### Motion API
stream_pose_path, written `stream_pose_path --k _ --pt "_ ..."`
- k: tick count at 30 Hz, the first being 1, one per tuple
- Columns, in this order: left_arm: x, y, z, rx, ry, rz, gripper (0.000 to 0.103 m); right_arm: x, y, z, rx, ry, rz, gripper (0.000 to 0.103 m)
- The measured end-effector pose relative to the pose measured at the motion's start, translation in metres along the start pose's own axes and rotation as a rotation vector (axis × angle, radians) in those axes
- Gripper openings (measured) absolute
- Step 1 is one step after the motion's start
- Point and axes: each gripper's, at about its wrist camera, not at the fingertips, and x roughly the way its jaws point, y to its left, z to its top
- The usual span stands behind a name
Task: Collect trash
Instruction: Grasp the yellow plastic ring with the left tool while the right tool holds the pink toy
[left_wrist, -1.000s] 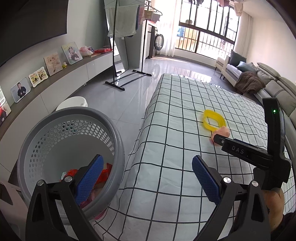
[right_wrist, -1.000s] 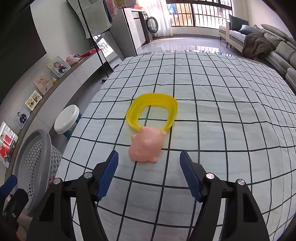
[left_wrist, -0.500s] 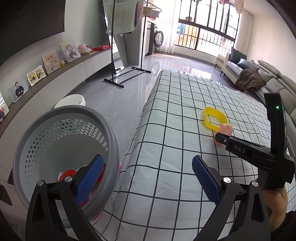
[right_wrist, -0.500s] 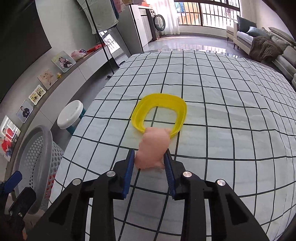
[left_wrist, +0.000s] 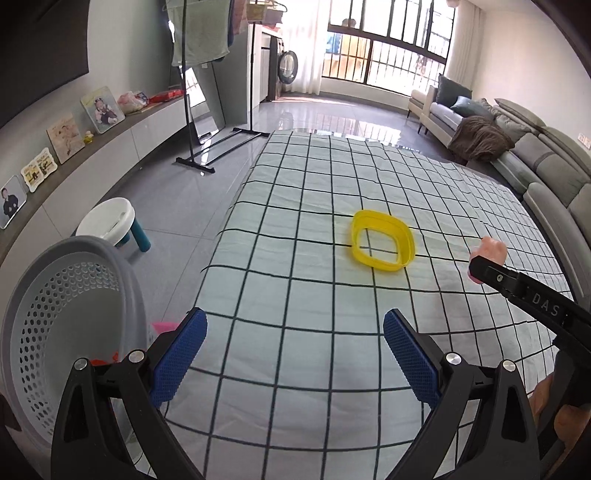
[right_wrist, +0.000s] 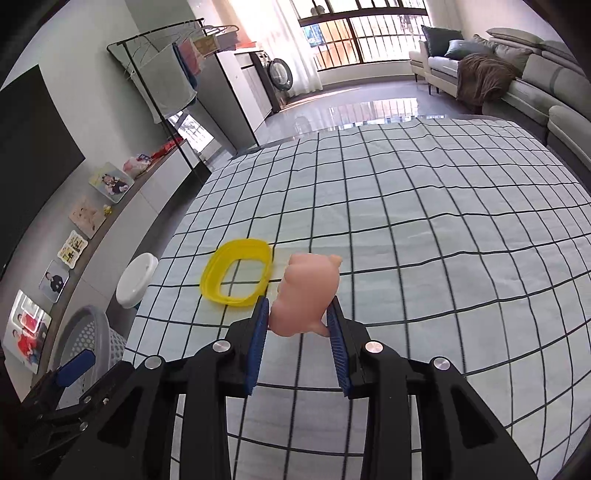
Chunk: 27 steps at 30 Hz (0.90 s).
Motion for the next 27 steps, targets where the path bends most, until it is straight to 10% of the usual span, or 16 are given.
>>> stream_pose_path --k 27 --pt "0.096 -0.078 0.048 0.12 0.083 0.013 0.095 -0.016 -0.043 0.0 0.087 -0.042 0.057 0.031"
